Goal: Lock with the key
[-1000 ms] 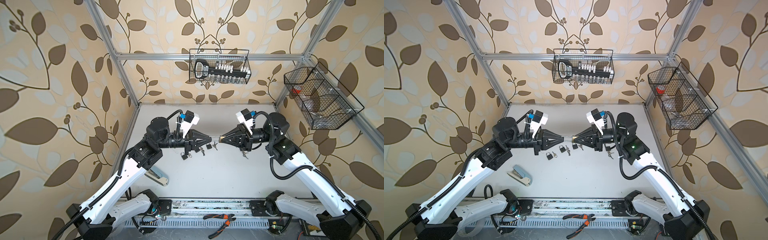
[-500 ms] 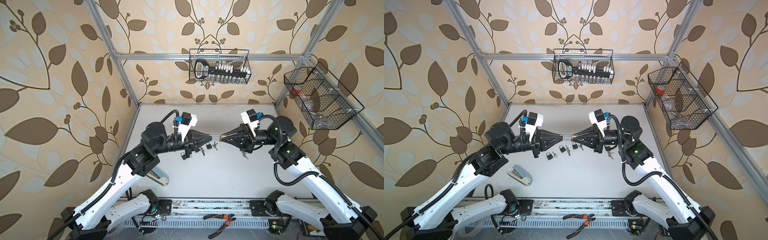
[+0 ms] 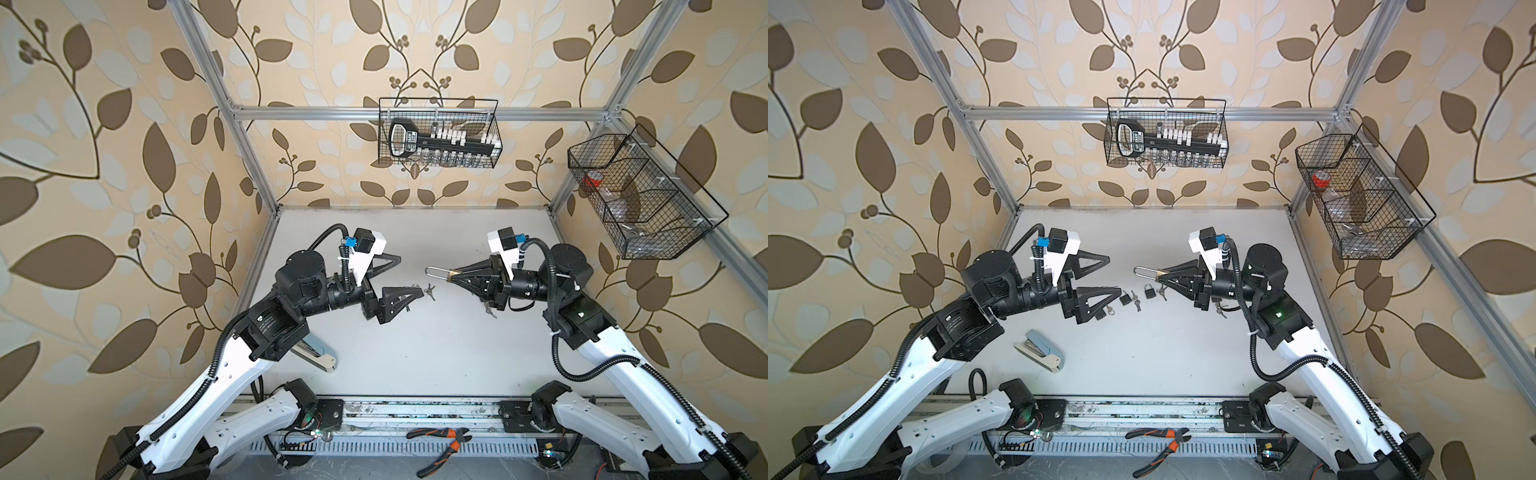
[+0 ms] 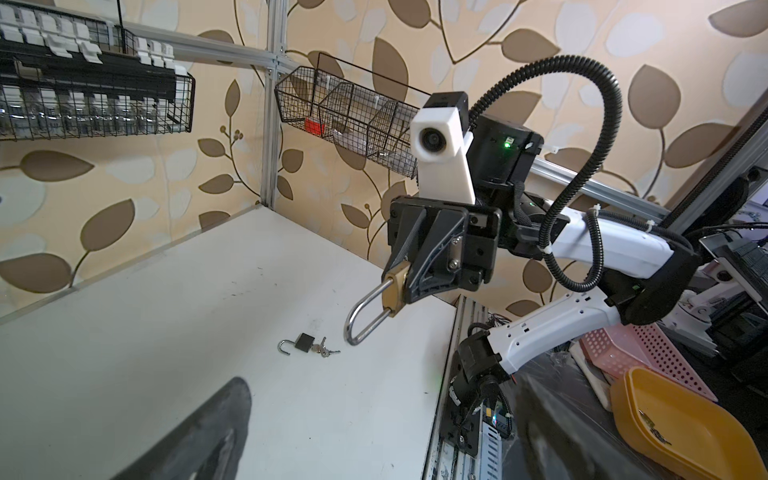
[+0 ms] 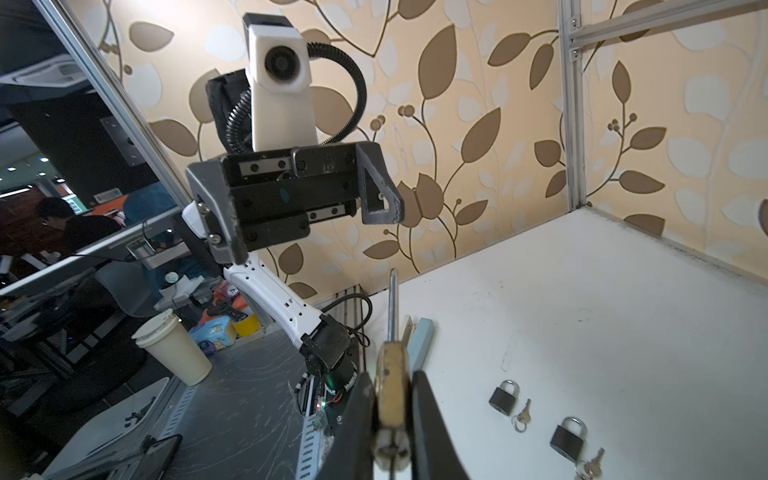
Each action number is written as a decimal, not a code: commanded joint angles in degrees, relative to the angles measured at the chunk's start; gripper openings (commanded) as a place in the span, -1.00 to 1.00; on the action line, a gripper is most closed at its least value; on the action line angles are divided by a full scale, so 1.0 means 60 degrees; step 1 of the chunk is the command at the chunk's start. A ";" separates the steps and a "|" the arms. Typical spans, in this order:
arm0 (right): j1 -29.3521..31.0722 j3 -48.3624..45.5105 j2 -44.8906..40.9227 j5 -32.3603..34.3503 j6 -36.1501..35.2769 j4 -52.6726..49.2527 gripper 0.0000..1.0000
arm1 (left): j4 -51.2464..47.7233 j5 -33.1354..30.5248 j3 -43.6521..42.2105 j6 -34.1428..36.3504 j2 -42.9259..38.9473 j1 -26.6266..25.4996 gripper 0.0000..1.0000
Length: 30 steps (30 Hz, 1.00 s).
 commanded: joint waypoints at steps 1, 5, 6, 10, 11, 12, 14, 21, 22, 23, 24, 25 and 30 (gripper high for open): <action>-0.0011 -0.0143 -0.0081 -0.1132 0.0816 0.1434 -1.00 | 0.0673 0.0826 0.0102 -0.0204 0.0331 0.0080 0.83; 0.0024 -0.0026 0.0037 -0.1550 0.1003 0.1716 -1.00 | 0.1391 0.2074 0.0109 -0.0459 0.0762 0.0073 0.63; 0.0033 -0.0005 0.0035 -0.1597 0.0983 0.1720 -1.00 | 0.1413 0.2203 0.0168 -0.0483 0.0852 0.0073 0.55; 0.0101 0.0099 0.0188 -0.1752 0.0880 0.1501 -1.00 | 0.1575 0.2526 0.0239 -0.0578 0.1131 0.0076 0.25; 0.0135 0.0107 0.0219 -0.1774 0.0822 0.1404 -1.00 | 0.1649 0.2588 0.0233 -0.0627 0.1184 0.0067 0.18; 0.0166 0.0096 0.0255 -0.1750 0.0773 0.1350 -1.00 | 0.1743 0.2670 0.0231 -0.0687 0.1244 0.0065 0.11; 0.0199 0.0038 0.0255 -0.1660 0.0726 0.1341 -1.00 | 0.1872 0.2812 0.0246 -0.0788 0.1352 0.0064 -0.09; 0.0200 -0.0035 0.0164 -0.1364 0.0641 0.1350 -1.00 | 0.2043 0.2752 0.0016 -0.0869 0.1256 0.0051 -0.74; 0.0210 -0.0048 0.0169 -0.1345 0.0625 0.1364 -1.00 | 0.2047 0.2695 -0.0003 -0.0854 0.1206 0.0048 -0.83; 0.0197 -0.0057 0.0165 -0.1336 0.0619 0.1364 -1.00 | 0.2043 0.2651 -0.0017 -0.0852 0.1184 0.0051 -0.91; 0.0200 -0.0066 0.0169 -0.1319 0.0602 0.1364 -1.00 | 0.2030 0.2601 -0.0018 -0.0855 0.1154 0.0051 -1.00; 0.0203 -0.0054 0.0181 -0.1320 0.0615 0.1372 -1.00 | 0.2014 0.2547 -0.0018 -0.0857 0.1138 0.0051 -1.00; 0.0199 -0.0164 0.0113 -0.1248 0.0692 0.1561 -1.00 | 0.1991 0.2450 -0.0058 -0.0873 0.1001 0.0051 -1.00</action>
